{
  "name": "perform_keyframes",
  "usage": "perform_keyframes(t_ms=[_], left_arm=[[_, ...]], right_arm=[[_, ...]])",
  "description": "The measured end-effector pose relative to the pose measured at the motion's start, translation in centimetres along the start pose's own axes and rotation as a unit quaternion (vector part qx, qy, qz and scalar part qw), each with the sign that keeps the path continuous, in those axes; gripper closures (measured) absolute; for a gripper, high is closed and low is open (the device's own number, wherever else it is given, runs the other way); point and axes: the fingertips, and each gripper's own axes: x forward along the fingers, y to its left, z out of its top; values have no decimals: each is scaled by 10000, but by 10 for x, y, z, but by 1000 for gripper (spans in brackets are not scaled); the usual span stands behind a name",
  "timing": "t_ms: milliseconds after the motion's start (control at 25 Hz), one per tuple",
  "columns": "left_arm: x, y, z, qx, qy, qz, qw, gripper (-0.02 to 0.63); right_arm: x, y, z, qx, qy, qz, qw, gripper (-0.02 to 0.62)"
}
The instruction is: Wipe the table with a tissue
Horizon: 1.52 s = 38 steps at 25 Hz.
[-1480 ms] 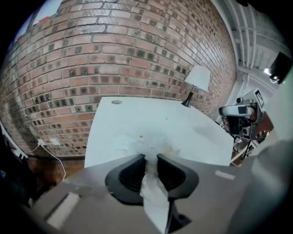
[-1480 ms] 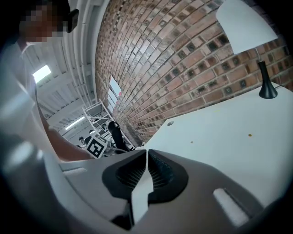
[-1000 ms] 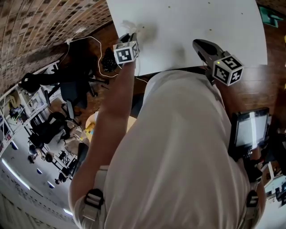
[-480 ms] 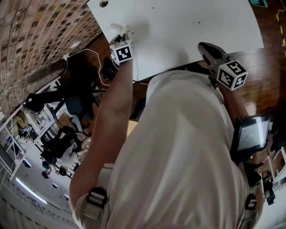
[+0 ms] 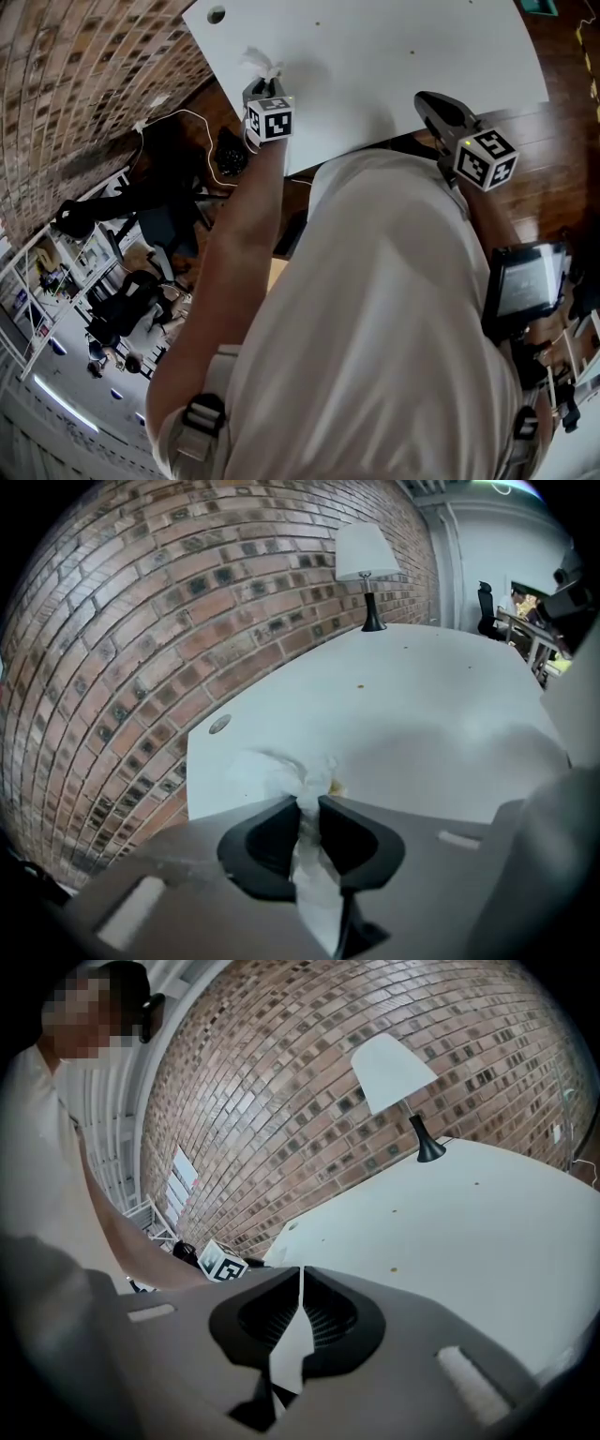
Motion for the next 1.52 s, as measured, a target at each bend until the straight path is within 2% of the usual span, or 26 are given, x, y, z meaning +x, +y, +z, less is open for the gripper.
perform_keyframes(t_ms=[120, 400, 680, 840, 1040, 1200, 1360, 1520], left_arm=[[-1, -6, -1, 10, -12, -54, 10000, 555], [-1, -16, 0, -257, -16, -239, 9994, 557], [-11, -46, 9, -437, -150, -710, 9964, 557], [-14, -72, 13, -604, -137, -1137, 9916, 549], [-30, -108, 22, -785, -269, -1965, 9770, 546], [-55, -116, 33, -1152, -715, -2289, 9640, 543], [-88, -113, 32, -1571, -1117, -2502, 9488, 541], [-110, -100, 16, -2027, -1379, -2510, 9364, 541]], right_arm=[[0, -1, -1, 2, 5, 12, 10000, 578], [1, 1, -2, -38, 37, 109, 9999, 577], [1, 2, -1, -72, 51, 155, 9998, 577], [-3, 1, -1, -65, 57, 226, 9997, 577], [1, 7, 2, -144, 55, 366, 9992, 577], [5, 11, 7, -151, 4, 391, 9991, 577], [10, 26, 12, -163, 47, 389, 9991, 577], [21, 41, 11, -217, 112, 409, 9989, 577]])
